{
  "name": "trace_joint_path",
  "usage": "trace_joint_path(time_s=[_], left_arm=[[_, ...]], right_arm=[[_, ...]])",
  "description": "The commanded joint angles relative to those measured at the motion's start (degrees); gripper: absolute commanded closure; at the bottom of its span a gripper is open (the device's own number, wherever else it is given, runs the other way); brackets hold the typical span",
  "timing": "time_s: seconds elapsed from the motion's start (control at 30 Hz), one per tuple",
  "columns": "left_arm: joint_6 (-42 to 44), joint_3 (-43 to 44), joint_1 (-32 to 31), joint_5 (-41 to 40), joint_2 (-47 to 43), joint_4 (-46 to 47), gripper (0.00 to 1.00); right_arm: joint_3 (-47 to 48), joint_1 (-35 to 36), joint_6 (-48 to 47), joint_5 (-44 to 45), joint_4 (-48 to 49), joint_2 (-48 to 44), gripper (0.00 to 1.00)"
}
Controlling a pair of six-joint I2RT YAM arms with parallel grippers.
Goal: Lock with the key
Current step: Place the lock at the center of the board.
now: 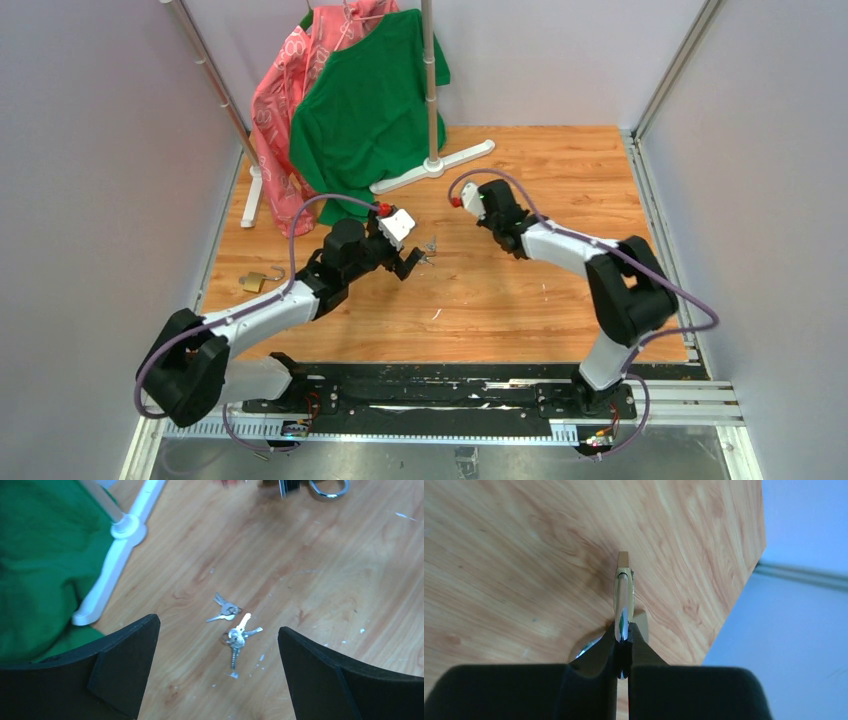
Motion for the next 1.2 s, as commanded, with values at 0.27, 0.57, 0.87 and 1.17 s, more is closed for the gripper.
trace_joint_path(time_s=[0.27,0.57,0.87,1.17], left_arm=[[-0.28,2.27,-0.17,-13.16,-7.41,-10.92,0.0],[-0.6,6.72,-0.09,-15.75,-7.83,-20.14,0.0],[17.19,19.88,2.25,-14.27,-5.22,-46.35,0.0],[8.37,41.96,13.96,-31.75,3.55,-84.22,0.0]], right_arm=[[2.38,6.45,-7.3,1.52,-4.26,7.04,0.64],[1.57,7.42,0.0,-3.18,-12.14,4.49,0.44],[1.09,8.49,2.24,-9.84,-18.99,-2.42,0.27],[3.27,8.49,17.22,-23.96,-17.14,-18.63,0.17]])
